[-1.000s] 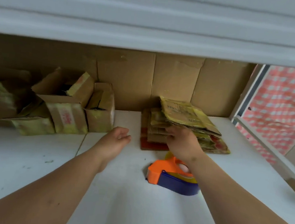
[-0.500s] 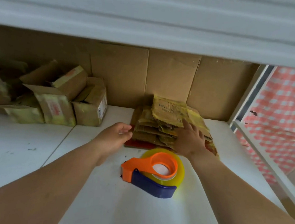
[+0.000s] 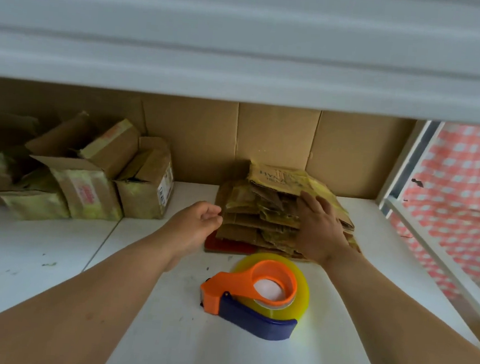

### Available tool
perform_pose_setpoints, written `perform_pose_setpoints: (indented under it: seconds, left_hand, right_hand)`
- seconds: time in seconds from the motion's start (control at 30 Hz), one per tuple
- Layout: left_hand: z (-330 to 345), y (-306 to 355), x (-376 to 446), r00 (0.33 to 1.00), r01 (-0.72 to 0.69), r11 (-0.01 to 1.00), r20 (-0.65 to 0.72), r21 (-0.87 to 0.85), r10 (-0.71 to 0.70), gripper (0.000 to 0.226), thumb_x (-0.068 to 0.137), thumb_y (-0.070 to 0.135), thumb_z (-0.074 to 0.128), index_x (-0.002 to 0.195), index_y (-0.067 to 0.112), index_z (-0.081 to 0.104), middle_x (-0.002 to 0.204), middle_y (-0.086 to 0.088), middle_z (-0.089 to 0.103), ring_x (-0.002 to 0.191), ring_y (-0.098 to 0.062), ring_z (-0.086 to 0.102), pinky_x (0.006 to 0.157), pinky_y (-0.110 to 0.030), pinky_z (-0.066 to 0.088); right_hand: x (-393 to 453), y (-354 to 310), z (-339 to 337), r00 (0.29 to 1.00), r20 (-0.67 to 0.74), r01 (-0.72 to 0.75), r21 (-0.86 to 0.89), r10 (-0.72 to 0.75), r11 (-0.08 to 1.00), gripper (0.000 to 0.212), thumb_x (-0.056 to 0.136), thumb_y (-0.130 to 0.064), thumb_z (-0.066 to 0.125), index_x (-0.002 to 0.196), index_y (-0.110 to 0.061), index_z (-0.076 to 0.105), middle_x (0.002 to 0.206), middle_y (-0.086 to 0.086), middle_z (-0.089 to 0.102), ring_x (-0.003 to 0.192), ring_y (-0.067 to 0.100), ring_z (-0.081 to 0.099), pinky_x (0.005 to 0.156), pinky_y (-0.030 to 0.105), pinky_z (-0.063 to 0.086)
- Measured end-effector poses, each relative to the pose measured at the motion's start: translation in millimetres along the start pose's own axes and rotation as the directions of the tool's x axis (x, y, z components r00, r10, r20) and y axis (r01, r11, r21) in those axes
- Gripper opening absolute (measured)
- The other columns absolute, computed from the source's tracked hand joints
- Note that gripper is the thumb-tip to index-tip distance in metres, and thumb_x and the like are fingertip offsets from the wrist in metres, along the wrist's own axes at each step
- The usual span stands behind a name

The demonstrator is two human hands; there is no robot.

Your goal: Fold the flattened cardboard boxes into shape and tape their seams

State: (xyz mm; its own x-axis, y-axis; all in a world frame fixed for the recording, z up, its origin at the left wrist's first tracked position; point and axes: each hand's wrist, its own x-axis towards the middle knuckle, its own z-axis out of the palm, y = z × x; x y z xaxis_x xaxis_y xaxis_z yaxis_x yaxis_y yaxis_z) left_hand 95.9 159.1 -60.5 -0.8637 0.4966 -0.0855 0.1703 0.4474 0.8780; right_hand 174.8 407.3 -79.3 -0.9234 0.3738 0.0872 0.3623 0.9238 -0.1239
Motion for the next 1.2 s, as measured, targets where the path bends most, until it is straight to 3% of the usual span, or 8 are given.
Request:
perform_pose_setpoints:
  seconds: [0.2,0.33,0.5,0.63,0.77,0.97,1.07,1.2]
  left_hand:
    - [5,5,7,0.997,-0.071,0.988,-0.034,0.140,0.076,0.054,0.103,0.033,0.048,0.153,0.028,0.029,0.152,-0.001,0.040,0.132,-0.018,0.044,0.096,-0.028,0.036]
    - [11,10,12,0.964,-0.189,0.763,-0.030,0.618,0.263,0.076,0.099,0.044,0.051,0.154,0.046,-0.001,0.164,0.000,0.009,0.145,-0.028,0.028,0.108,-0.043,0.038]
    - [28,21,16,0.955,-0.271,0.680,0.106,0.681,0.276,0.076,0.098,0.045,0.053,0.153,0.052,0.001,0.164,0.011,-0.018,0.145,-0.025,0.032,0.092,-0.036,0.050]
    - [38,26,24,0.937,-0.297,0.741,0.036,0.602,0.347,0.051,0.098,0.034,0.058,0.147,0.031,0.042,0.166,0.001,0.009,0.147,-0.023,0.029,0.108,-0.036,0.040]
    - [42,31,28,0.921,-0.309,0.765,-0.022,0.565,0.389,0.034,0.096,0.027,0.062,0.129,0.018,0.063,0.135,-0.009,0.060,0.120,-0.026,0.056,0.095,-0.035,0.048]
    - [35,40,21,0.816,-0.410,0.793,-0.207,0.451,0.539,0.033,0.093,0.019,0.068,0.125,0.011,0.068,0.133,-0.007,0.063,0.125,-0.021,0.057,0.101,-0.024,0.041]
    - [23,42,15,0.746,-0.449,0.789,-0.310,0.420,0.590,0.033,0.091,0.018,0.071,0.123,0.010,0.069,0.130,-0.006,0.065,0.121,-0.016,0.059,0.099,-0.019,0.040]
    - [3,42,2,0.701,-0.439,0.786,-0.381,0.435,0.602,0.033,0.090,0.022,0.070,0.122,0.012,0.070,0.123,-0.006,0.069,0.100,-0.016,0.067,0.083,-0.020,0.050]
  right_hand:
    - [-23,3,11,0.958,-0.219,0.178,-0.054,-0.186,0.983,0.071,0.081,-0.018,0.054,0.150,-0.013,0.040,0.158,0.003,0.033,0.139,0.034,0.031,0.110,0.050,0.039]
    - [-45,6,19,0.950,-0.224,0.206,-0.079,-0.219,0.975,0.070,0.078,-0.023,0.042,0.147,-0.012,0.047,0.155,0.003,0.041,0.135,0.034,0.040,0.105,0.051,0.044]
    - [-62,11,23,0.955,-0.196,0.210,-0.083,-0.223,0.974,0.070,0.079,-0.024,0.029,0.143,-0.011,0.051,0.152,0.003,0.044,0.131,0.035,0.045,0.099,0.052,0.049]
    - [-68,11,19,0.946,-0.188,0.253,-0.084,-0.265,0.964,0.067,0.081,-0.026,0.031,0.144,-0.010,0.051,0.150,0.004,0.046,0.129,0.036,0.046,0.099,0.052,0.049]
    - [-69,14,18,0.930,-0.255,0.257,-0.055,-0.263,0.965,0.059,0.081,-0.024,0.045,0.137,-0.009,0.057,0.145,0.008,0.050,0.125,0.039,0.049,0.096,0.054,0.050]
    - [-72,32,20,0.834,-0.520,-0.005,0.332,0.187,0.943,0.048,0.081,-0.025,0.054,0.125,-0.008,0.046,0.139,0.021,0.045,0.124,0.044,0.042,0.101,0.051,0.042]
    - [-66,35,16,0.834,-0.381,-0.136,0.557,0.398,0.819,0.062,0.088,-0.021,0.062,0.144,-0.009,0.037,0.152,0.016,0.031,0.135,0.043,0.034,0.110,0.049,0.032]
    - [-60,17,4,0.887,-0.273,-0.052,0.743,0.373,0.667,0.065,0.098,-0.030,0.054,0.152,-0.030,0.018,0.152,0.002,0.037,0.136,0.028,0.043,0.110,0.045,0.040]
